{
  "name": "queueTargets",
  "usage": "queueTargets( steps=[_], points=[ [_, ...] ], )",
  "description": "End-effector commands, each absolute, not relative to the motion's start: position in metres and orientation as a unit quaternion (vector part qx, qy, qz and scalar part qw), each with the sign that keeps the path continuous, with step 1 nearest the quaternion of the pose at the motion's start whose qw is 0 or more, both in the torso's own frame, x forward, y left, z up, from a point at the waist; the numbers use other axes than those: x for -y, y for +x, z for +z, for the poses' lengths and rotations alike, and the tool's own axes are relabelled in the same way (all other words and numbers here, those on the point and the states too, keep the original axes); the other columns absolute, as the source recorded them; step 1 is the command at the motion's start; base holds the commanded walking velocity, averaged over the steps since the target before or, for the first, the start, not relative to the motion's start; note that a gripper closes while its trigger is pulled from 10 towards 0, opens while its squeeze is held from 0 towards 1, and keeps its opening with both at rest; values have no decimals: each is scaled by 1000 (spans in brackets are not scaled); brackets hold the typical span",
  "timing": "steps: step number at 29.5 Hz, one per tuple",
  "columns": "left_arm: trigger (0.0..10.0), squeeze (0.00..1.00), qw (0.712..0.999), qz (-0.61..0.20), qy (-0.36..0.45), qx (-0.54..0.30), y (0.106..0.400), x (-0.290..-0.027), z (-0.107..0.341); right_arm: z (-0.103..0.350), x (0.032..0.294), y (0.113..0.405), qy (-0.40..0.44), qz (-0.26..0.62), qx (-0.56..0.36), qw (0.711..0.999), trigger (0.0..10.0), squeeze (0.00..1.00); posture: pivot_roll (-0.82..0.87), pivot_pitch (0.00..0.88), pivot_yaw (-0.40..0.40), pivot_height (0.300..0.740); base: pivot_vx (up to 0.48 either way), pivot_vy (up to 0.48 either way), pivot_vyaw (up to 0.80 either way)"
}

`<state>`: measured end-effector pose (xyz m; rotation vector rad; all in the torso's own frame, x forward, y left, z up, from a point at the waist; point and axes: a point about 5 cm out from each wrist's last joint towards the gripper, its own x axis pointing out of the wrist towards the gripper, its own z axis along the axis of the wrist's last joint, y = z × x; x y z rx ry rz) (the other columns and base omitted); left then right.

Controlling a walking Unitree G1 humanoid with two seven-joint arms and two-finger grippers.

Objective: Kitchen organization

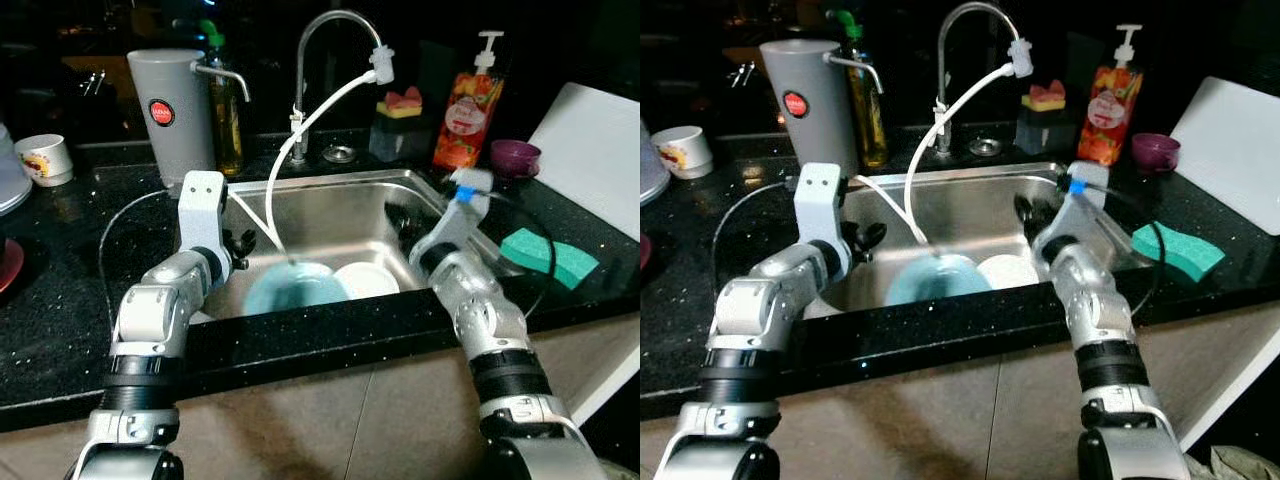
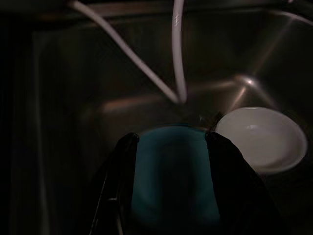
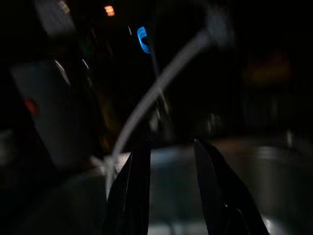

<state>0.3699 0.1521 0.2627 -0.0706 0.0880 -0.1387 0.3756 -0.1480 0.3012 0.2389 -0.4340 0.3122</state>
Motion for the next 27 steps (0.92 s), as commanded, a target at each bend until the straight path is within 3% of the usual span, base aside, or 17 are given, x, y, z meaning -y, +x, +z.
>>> queueTargets(
  steps=[1,10,14,20,25,27],
  points=[
    [10000,0,997,-60,-32,-44,368,-154,265,304,143,369,106,152,231,955,10000,0,150,136,-31,740,0,0,0],
    [10000,0,999,-37,10,25,359,-162,285,308,128,347,46,106,286,951,10000,0,149,148,-28,740,0,0,0],
    [10000,0,995,3,-10,98,347,-177,298,299,136,340,27,26,280,959,10000,0,147,156,-28,740,0,0,0],
    [10000,0,990,21,-3,143,339,-188,303,291,150,340,9,-14,259,966,10000,0,146,149,-35,740,0,0,0],
    [10000,0,987,14,15,160,334,-190,298,287,159,341,-6,-34,245,969,10000,0,144,145,-38,740,0,0,0],
    [10000,0,985,-34,39,165,323,-180,288,280,168,340,-23,-49,231,972,10000,0,145,137,-31,740,0,0,0]
  ],
)
